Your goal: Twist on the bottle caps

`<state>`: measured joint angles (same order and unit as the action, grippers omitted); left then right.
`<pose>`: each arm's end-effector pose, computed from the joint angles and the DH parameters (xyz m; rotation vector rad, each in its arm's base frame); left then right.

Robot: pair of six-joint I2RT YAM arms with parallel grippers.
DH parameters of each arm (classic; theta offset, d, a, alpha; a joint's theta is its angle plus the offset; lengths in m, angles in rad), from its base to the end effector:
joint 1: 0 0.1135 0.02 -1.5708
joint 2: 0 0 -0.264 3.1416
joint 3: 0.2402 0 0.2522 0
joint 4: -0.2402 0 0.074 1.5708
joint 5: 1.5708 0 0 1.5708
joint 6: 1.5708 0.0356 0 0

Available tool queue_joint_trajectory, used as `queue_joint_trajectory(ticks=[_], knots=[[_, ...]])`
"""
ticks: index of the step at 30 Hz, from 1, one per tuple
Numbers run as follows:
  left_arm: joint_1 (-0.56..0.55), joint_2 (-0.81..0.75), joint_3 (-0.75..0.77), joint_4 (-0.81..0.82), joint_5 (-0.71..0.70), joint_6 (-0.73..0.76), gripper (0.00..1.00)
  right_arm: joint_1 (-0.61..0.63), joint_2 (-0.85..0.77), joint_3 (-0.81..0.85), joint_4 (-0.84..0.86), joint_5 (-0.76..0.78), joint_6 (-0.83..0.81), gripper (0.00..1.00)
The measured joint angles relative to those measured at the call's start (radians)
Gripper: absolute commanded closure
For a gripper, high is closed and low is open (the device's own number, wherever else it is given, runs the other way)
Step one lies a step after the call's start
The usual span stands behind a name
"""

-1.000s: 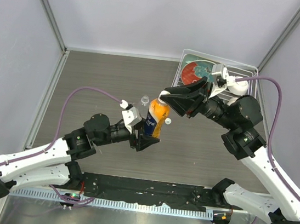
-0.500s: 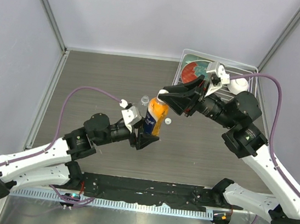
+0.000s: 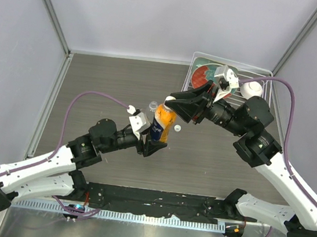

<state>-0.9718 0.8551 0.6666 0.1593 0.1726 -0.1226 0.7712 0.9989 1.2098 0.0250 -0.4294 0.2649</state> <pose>0.1120 -0.1750 0.3226 0.8228 1.4763 -0.9755 0.1385 0.1553 0.4703 -0.7263 1.2595 1.1459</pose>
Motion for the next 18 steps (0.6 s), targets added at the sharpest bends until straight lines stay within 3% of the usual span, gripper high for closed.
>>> queue_joint_trajectory(ticks=[11,18], knots=[[0.005,-0.001,0.000,0.005,0.011,0.002,0.47,0.007,0.008,0.022,-0.024,0.001,-0.003,0.61],[0.006,-0.002,0.000,0.010,0.010,0.005,0.49,0.017,0.031,0.069,-0.077,0.002,-0.023,0.70]])
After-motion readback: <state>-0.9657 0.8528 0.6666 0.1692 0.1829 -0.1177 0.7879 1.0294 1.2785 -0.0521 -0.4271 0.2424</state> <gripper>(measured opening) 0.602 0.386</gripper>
